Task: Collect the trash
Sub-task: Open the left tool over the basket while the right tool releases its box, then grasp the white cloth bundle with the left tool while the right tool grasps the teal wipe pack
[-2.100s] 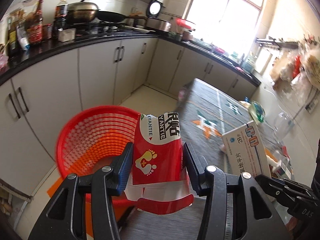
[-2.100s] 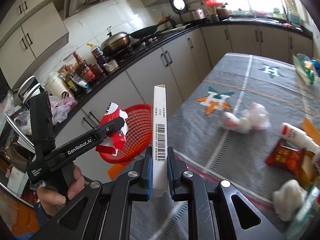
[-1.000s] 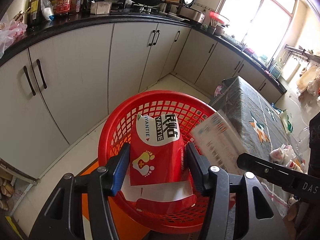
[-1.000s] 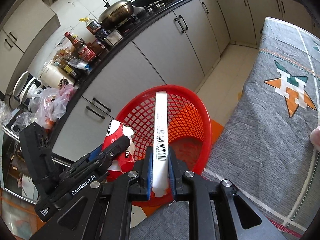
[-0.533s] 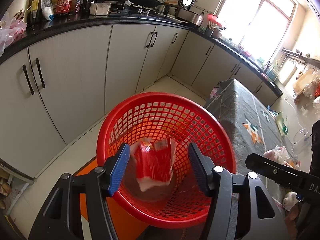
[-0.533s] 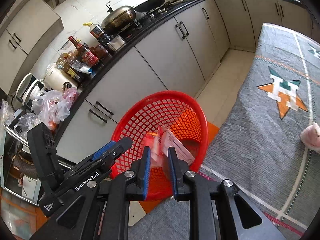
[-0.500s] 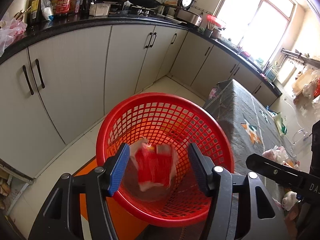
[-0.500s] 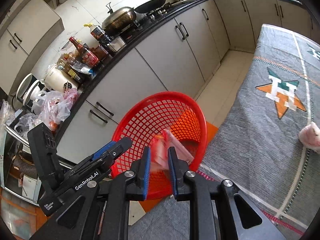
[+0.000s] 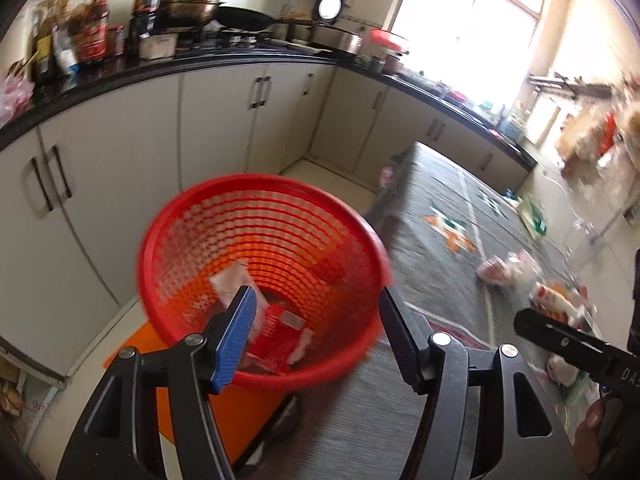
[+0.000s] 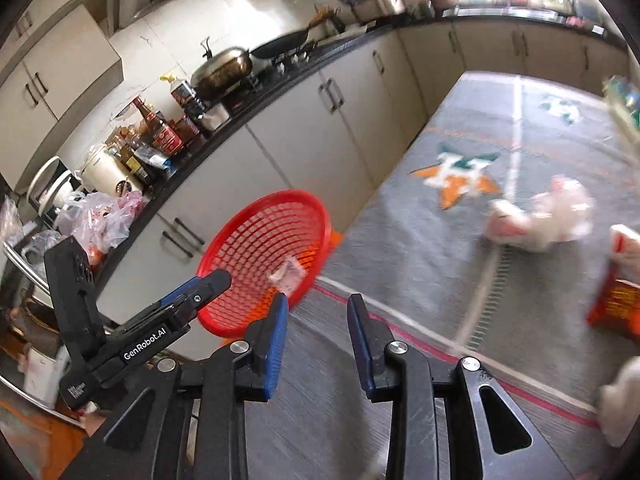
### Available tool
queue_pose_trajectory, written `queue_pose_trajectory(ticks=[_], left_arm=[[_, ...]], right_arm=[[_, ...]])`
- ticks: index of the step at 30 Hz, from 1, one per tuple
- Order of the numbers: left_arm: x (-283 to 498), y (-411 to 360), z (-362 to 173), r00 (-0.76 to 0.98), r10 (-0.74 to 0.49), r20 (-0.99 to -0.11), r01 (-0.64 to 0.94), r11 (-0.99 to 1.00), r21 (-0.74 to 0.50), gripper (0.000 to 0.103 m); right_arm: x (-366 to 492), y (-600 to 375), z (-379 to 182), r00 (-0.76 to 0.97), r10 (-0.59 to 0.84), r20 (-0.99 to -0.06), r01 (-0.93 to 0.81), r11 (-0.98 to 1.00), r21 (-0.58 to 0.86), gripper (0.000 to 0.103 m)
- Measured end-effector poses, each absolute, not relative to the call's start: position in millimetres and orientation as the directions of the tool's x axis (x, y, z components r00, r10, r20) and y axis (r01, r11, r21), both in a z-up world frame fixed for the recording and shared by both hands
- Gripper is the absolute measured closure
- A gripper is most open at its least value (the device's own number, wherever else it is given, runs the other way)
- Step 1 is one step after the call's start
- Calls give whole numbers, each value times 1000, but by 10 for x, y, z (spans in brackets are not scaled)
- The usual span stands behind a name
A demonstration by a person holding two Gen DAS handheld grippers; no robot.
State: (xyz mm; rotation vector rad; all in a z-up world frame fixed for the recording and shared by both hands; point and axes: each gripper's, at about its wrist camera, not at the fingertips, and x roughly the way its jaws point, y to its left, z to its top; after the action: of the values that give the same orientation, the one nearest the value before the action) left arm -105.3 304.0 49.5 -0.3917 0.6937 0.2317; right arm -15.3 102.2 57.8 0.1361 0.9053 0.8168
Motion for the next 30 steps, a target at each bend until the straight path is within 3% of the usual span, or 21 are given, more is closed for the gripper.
queue_pose_trajectory(ticks=[6, 14, 16, 18, 20, 24, 30], left_arm=[[-921, 2504, 515, 748, 9, -663, -228, 943, -244, 39], [-747, 1654, 390, 716, -114, -689, -57, 974, -220, 39], [-715, 1437, 360, 702, -148, -696, -7, 977, -214, 39], [-693, 1234, 337, 691, -175, -701, 43, 978, -202, 38], [-673, 1051, 319, 676, -199, -710, 90, 978, -189, 38], [-635, 848, 314, 662, -218, -717, 133, 976, -174, 36], [-649, 750, 303, 646, -226, -729, 154, 974, -165, 32]], right_arm=[[-476, 516, 787, 493, 639, -591, -585, 746, 319, 70], [-776, -432, 728, 596, 598, -536, -508, 798, 326, 69], [-834, -655, 698, 606, 587, -538, -492, 807, 326, 64], [-867, -919, 631, 590, 587, -555, -485, 807, 338, 47], [-873, -1112, 580, 609, 554, -568, -458, 830, 319, 40], [-769, -1377, 496, 626, 484, -611, -417, 870, 263, 38], [-531, -1278, 330, 594, 436, -676, -470, 870, 148, 26]])
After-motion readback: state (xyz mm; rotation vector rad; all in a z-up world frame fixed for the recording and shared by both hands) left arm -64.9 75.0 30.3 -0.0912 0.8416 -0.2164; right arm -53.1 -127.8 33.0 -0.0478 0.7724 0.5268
